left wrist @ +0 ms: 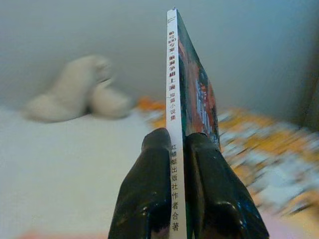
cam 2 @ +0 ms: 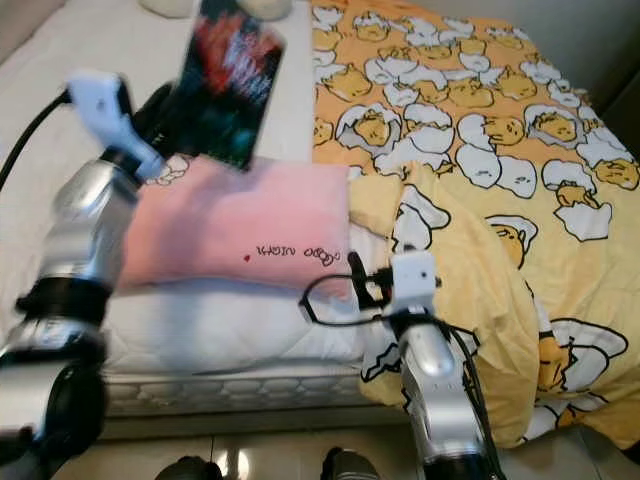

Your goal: Clean up the room

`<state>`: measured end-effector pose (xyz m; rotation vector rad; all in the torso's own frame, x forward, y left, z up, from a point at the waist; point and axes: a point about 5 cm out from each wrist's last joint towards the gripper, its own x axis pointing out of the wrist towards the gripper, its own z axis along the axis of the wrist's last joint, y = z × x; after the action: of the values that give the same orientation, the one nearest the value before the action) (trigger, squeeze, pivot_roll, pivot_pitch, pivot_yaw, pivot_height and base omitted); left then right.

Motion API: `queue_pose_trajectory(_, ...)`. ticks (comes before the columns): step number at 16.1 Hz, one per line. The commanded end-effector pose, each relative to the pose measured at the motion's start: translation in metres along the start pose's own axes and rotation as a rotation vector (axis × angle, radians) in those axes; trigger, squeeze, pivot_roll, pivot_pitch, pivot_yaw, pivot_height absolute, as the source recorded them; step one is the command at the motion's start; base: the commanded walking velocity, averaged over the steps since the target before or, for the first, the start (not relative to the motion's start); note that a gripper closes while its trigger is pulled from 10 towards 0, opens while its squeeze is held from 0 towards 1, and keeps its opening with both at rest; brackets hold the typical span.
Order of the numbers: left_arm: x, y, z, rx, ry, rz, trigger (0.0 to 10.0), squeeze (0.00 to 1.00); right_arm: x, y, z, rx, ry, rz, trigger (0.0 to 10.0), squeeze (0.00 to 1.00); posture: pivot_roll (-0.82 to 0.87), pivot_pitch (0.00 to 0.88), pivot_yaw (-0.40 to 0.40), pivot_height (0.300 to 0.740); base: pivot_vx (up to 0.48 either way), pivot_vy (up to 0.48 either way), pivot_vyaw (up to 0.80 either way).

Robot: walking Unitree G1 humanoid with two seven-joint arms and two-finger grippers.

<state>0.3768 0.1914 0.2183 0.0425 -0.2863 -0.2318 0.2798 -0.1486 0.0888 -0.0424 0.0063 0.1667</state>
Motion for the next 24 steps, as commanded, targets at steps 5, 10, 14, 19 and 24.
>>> queue_pose_trajectory(5,-0.007,-0.021,-0.018,0.079,0.057,-0.002,10.0,0.0,0.011,-0.001,0.009,0.01,-0.064,-0.042,10.0,0.0,-0.01,0.034,-0.029,0.74,0.0,0.382,0.0)
queue_pose_trajectory(10,0.002,-0.031,-0.027,0.052,0.09,0.034,10.0,0.0,0.023,-0.011,0.016,0.003,-0.094,-0.068,10.0,0.0,-0.01,0.008,-0.033,0.74,0.0,0.48,0.0)
queue_pose_trajectory(14,0.007,-0.024,-0.023,0.069,0.091,0.067,10.0,0.0,0.025,-0.009,0.015,0.002,-0.098,-0.061,10.0,0.0,-0.01,0.0,-0.029,0.74,0.0,0.48,0.0)
queue_pose_trajectory(19,0.006,-0.024,-0.033,-0.025,0.119,0.135,10.0,0.0,0.019,-0.008,0.007,0.005,-0.083,-0.053,10.0,0.0,-0.02,0.0,-0.033,0.74,0.0,0.48,0.0)
queue_pose_trajectory(24,0.007,-0.033,-0.04,0.047,0.154,0.115,10.0,0.0,0.018,-0.01,0.005,0.004,-0.074,-0.05,10.0,0.0,-0.01,0.004,-0.042,0.74,0.0,0.384,0.0)
